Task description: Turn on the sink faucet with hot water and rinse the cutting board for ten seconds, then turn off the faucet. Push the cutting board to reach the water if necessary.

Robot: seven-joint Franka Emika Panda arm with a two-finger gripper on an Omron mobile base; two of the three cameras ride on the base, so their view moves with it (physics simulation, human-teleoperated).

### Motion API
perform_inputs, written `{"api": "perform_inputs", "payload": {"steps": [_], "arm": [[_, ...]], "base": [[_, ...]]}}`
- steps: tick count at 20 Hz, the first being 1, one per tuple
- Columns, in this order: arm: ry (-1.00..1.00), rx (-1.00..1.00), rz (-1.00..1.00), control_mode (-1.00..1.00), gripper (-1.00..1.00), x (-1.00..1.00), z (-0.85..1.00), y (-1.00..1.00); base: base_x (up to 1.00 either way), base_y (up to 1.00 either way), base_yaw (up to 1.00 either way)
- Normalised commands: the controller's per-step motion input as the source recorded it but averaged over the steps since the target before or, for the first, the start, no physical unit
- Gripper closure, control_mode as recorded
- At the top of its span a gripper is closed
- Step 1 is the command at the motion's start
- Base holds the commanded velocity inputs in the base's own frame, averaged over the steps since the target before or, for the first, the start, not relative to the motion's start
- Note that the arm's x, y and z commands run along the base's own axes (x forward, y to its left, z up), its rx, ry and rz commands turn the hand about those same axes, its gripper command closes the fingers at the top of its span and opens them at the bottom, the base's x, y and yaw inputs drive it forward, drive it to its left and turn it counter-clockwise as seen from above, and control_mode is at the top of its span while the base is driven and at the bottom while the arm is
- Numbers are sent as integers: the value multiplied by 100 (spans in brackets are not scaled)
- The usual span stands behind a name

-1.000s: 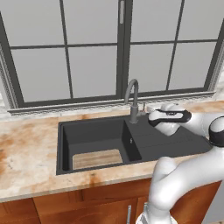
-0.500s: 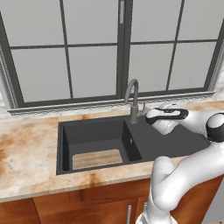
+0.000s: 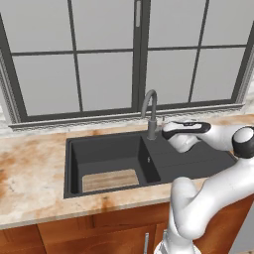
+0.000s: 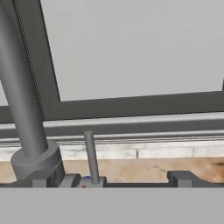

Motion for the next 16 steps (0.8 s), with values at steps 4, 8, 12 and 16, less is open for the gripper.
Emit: {"api": "perform_inputs", "payload": {"steps": [4,8,12,16], "arm": [[0,0,0,-100,-100,14,-8,3],[0,0,0,-100,-100,16,-6,3],[0,0,0,-100,-100,17,-4,3],[0,0,0,-100,-100,14,-4,2]], "base": [[0,0,0],[0,0,0],[0,0,0],[0,0,0]]}}
